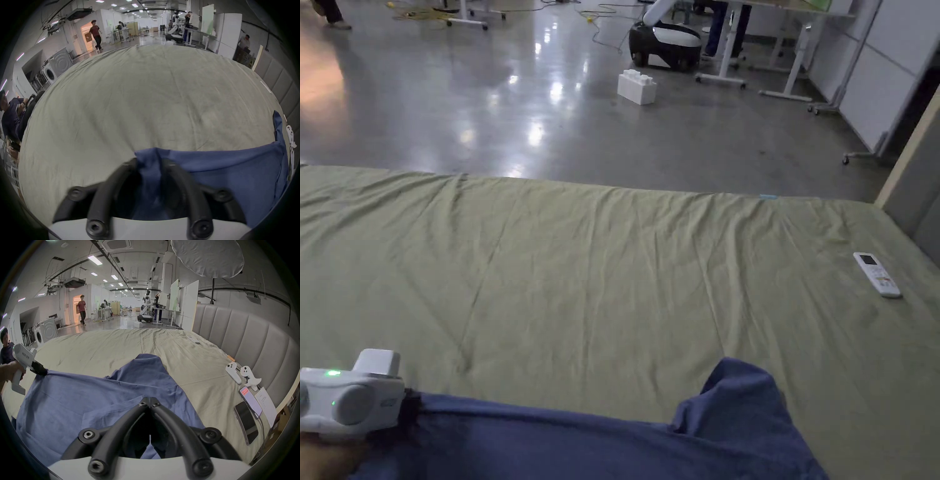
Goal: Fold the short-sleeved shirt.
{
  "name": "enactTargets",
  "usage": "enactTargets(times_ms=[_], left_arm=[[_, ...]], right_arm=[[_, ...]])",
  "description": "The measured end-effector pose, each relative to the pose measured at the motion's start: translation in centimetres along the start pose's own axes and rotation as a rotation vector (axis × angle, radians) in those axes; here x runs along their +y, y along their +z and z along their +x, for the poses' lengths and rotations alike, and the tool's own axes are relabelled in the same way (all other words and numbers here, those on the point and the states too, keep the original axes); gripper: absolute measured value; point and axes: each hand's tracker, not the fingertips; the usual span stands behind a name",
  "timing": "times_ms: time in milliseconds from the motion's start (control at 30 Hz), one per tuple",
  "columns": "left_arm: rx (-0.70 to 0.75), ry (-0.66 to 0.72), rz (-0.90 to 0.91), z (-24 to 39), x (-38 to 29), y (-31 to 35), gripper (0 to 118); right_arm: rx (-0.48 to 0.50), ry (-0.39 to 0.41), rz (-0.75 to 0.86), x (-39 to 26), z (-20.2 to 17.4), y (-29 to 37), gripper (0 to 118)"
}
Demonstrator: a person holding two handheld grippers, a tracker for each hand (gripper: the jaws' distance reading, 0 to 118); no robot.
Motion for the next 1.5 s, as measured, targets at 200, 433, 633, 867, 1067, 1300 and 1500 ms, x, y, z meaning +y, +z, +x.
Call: enactTargets(times_ms=[200, 433, 633, 867, 1067, 1300, 1500], left_arm=[[-0.021, 0.035, 0.043, 1.7, 0.0, 3.3, 6], [-0.038, 0.041, 0.098, -0.1, -1.3, 4.4, 6], [-0.025, 0.031, 0.137, 0.2, -2.5, 6.2, 6], [-0.014, 0.048, 0.136, 0.7, -3.1, 6.8, 6], [-0.015, 0.059, 0.118, 1.1, -3.9, 6.8, 6], [-0.019, 0.053, 0.146, 1.0, -4.2, 9.3, 6], [-0.022, 0.058, 0.207, 0.4, -4.1, 12.7, 6]], right_arm=[[-0.007, -0.053, -0.028, 4.0, 2.6, -3.5, 2], [0.049, 0.040, -0.303, 8.0, 5.7, -14.2, 60], [0.064, 0.038, -0.434, 7.6, 7.3, -20.7, 68], [0.039, 0.024, -0.516, 6.9, 6.7, -22.5, 56], [0.065, 0.120, -0.479, 6.2, 4.4, -21.6, 2], [0.050, 0.108, -0.400, 6.7, 4.2, -19.2, 2], [0.062, 0.074, -0.226, 9.5, 5.3, -14.1, 1]])
